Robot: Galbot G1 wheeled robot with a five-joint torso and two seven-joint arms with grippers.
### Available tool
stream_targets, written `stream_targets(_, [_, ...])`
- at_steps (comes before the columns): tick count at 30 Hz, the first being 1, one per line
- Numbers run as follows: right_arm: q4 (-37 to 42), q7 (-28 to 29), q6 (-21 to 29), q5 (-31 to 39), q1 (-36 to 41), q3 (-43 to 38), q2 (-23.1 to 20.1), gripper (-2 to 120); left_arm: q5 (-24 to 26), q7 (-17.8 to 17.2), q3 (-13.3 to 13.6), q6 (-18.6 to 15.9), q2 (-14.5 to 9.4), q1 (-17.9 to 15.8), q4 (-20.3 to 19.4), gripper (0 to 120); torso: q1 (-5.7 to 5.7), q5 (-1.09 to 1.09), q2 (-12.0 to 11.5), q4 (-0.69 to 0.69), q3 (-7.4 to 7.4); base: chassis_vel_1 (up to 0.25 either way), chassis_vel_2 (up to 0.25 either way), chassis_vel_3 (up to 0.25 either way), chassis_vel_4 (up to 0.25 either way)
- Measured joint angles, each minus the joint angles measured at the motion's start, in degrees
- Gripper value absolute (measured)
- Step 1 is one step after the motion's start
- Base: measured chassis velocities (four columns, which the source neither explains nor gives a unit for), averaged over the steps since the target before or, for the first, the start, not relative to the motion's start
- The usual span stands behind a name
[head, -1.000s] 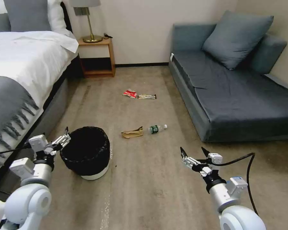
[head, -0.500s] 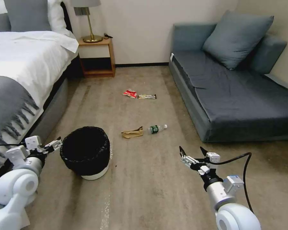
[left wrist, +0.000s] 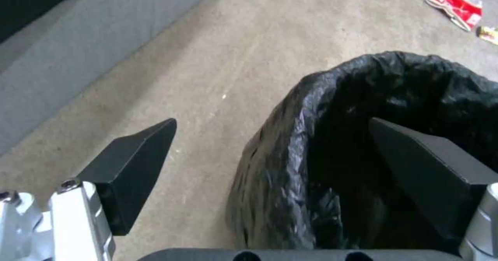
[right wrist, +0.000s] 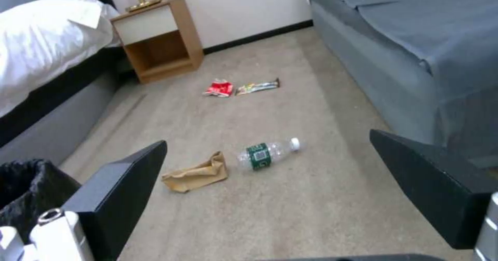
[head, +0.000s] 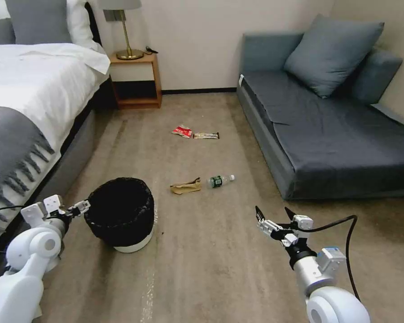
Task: Pick up the trash bin, then pick up the garbage on the floor and place it into the trash bin.
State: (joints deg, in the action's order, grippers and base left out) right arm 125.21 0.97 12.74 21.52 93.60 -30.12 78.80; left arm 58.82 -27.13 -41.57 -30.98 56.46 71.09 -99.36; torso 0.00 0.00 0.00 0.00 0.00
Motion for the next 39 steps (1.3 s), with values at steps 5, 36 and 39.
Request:
stream_targets(5, [-0.5, 0.1, 0.2, 0.6, -0.6, -0.2, -0.5, 100, 0.0, 0.2, 2.0, -0.2, 1.1, -3.4, 3.2, 95, 0.00, 0.01, 0.0, 0.00, 0.00, 0.000, 0.000, 0.000, 0.000])
stream_targets(36, [-3.5, 1.1, 2.2, 4.1, -4.7, -0.7, -2.3, 100, -4.0, 1.1, 9.5, -2.8, 4.4, -11.9, 14.3, 58, 0.00, 0.12, 0.0, 0.03, -0.02, 0.000, 0.000, 0.000, 0.000])
stream_targets(39, [-3.4, 1.1, 2.3, 4.4, -4.6, -1.0, -2.5, 100, -4.1, 1.1, 9.5, -2.9, 4.8, -11.6, 14.3, 46, -0.01, 0.11, 0.0, 0.04, -0.02, 0.000, 0.000, 0.000, 0.000])
